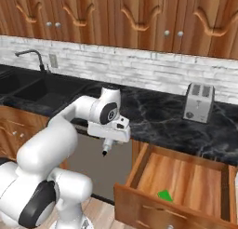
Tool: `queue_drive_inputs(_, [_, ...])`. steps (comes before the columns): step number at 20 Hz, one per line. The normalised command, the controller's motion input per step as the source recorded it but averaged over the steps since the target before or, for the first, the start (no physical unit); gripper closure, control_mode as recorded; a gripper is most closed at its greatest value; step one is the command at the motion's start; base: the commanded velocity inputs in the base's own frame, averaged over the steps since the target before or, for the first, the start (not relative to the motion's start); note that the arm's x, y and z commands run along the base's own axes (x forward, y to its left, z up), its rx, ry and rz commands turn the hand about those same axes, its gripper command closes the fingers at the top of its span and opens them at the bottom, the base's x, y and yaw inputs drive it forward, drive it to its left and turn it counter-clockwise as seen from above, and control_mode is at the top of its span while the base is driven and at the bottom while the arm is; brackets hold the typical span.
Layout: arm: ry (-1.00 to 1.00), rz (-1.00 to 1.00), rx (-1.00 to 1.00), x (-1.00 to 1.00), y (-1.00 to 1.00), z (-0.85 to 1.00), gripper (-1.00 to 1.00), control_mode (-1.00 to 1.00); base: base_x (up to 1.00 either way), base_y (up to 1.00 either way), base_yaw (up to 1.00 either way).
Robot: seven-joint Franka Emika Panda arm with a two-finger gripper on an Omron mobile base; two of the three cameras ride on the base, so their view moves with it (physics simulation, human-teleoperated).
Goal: Restock the sink supplies by placing the sponge and soap dispenser on the counter and next to the sink. Make sure the soap dispenser is upright.
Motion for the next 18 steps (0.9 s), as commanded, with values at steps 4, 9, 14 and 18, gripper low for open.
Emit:
queue_drive_inputs(4, [0.00,0.00,0.00,0.00,0.00,0.00,1.00,1.00,0.30,1.00,0.02])
queue_drive_inputs(9, [0.00,0.00,0.00,0.00,0.00,0.00,1.00,1.00,0.58,1.00,-0.25])
queue_drive_inputs(14, [0.00,0.00,0.00,0.00,0.00,0.00,1.00,1.00,0.98,0.73,-0.25])
queue_drive_inputs(18, [0.00,0.00,0.00,0.00,0.00,0.00,1.00,1.00,0.88,0.18,-0.17])
